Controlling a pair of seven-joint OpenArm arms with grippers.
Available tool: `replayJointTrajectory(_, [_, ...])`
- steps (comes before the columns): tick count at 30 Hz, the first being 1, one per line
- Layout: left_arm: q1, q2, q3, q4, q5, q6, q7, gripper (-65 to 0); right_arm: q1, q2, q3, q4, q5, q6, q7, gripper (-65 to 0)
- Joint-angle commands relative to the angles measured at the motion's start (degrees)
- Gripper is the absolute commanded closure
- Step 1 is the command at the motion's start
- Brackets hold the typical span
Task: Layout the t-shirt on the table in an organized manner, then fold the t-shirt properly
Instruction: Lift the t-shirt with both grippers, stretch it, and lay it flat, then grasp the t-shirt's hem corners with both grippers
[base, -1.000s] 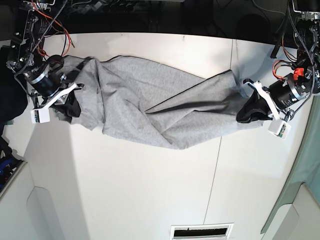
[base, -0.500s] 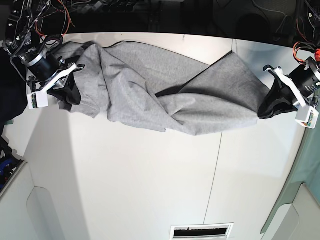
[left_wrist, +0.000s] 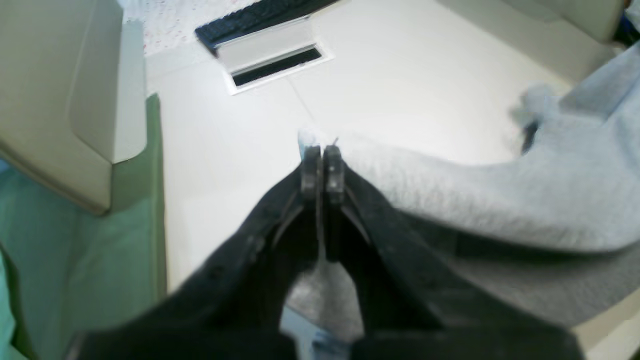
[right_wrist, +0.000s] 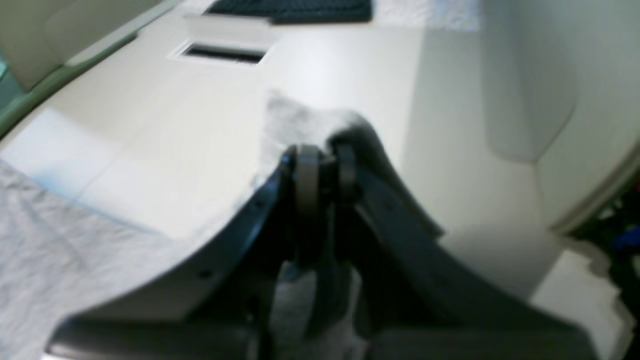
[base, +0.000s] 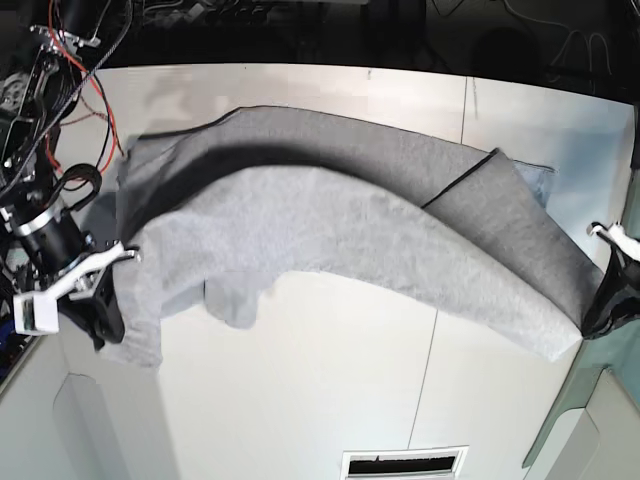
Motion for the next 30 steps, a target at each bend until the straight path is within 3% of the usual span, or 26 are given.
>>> replayJointTrajectory(1, [-3.72, -1.33, 1.84, -2.43, -0.13, 0.05, -2.56, 0.0, 3.8, 0.46, 0.22, -1.68, -0.2, -0.61, 1.55, 0.0])
replayJointTrajectory(5, [-14.93, -1.11, 13.73, -21.75, 8.66, 0.05, -9.29, 0.0, 13.97, 0.63, 0.22, -16.59, -6.25, -1.22, 3.34, 0.0])
replayJointTrajectory(6, [-17.55, -1.11, 16.94, -27.96, 9.92, 0.05, -10.51, 0.0, 16.09, 0.74, 0.22, -21.07, -7.85, -1.62, 4.22, -5.6])
replayJointTrajectory(8, [-22.18, -0.79, 22.45, -39.85, 10.34, 0.05, -12.24, -1.6, 19.17, 1.2, 0.2, -29.73, -8.15, -3.1, 4.28, -25.5])
replayJointTrajectory(10, [-25.7, -0.2, 25.97, -49.33, 10.25, 0.05, -12.5, -14.3, 20.55, 1.64, 0.22, -36.54, -8.13, -3.65, 3.58, -39.9])
replayJointTrajectory(11, [-26.95, -0.2, 26.93, -52.72, 10.23, 0.05, -12.09, -19.9, 20.46, 1.73, 0.22, -38.64, -7.63, -3.61, 2.4, -41.8])
replayJointTrajectory(12, [-27.82, -0.24, 27.39, -54.77, 9.81, 0.05, -11.17, -22.8, 20.11, 1.7, 0.22, -39.74, -6.88, -3.56, 0.72, -41.7])
replayJointTrajectory(15, [-27.91, -1.44, 27.23, -54.25, 4.2, 0.05, -7.23, -22.9, 17.0, 1.73, 0.22, -39.12, -1.6, -3.23, -2.43, -41.6])
replayJointTrajectory(18, [-26.23, -3.32, 27.23, -49.55, -2.43, 0.05, -3.23, -22.8, 10.95, 1.6, 0.22, -33.99, 5.9, 0.04, -4.11, -41.6])
replayJointTrajectory(21, [-24.24, -4.87, 27.23, -45.07, -3.26, 0.05, -0.31, -22.8, 3.91, 0.57, 0.22, -26.53, 11.26, 0.74, -6.25, -41.6])
replayJointTrajectory(25, [-23.58, -5.11, 27.23, -43.12, -4.15, 0.05, 1.66, -22.7, -2.6, -2.91, 0.2, -17.73, 14.05, 0.98, -6.64, -41.5])
replayJointTrajectory(27, [-22.67, -4.92, 27.23, -41.72, -5.53, 0.05, 1.64, -18.3, -4.42, -4.79, 0.0, -14.91, 14.64, 0.96, -6.62, -41.5])
replayJointTrajectory(30, [-20.46, -4.44, 27.23, -38.47, -6.34, 0.05, 1.55, -5.1, -5.79, -6.56, -1.14, -14.05, 14.49, 1.01, -6.32, -41.5])
